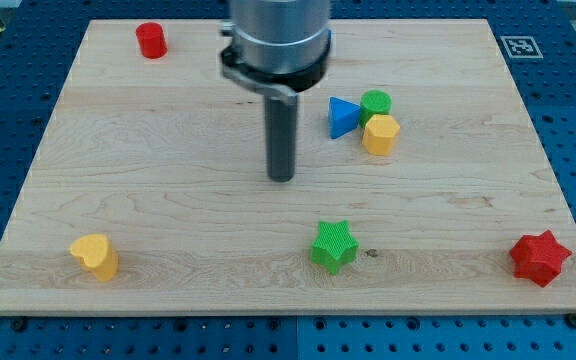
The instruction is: Move the green star to the bottom of the yellow hexagon
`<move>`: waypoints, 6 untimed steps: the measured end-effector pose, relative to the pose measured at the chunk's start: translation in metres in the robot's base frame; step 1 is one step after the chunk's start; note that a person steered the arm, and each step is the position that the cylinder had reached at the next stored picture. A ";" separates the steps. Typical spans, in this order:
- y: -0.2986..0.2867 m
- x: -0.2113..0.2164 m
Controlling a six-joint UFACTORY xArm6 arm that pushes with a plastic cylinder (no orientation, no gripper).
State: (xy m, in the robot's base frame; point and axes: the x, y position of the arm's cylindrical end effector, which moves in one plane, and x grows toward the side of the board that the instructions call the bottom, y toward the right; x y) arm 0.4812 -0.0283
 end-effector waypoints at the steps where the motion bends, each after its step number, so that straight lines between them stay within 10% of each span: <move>1: -0.023 0.039; 3: 0.002 0.115; 6: 0.106 0.071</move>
State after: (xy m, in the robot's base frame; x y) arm 0.5519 0.0775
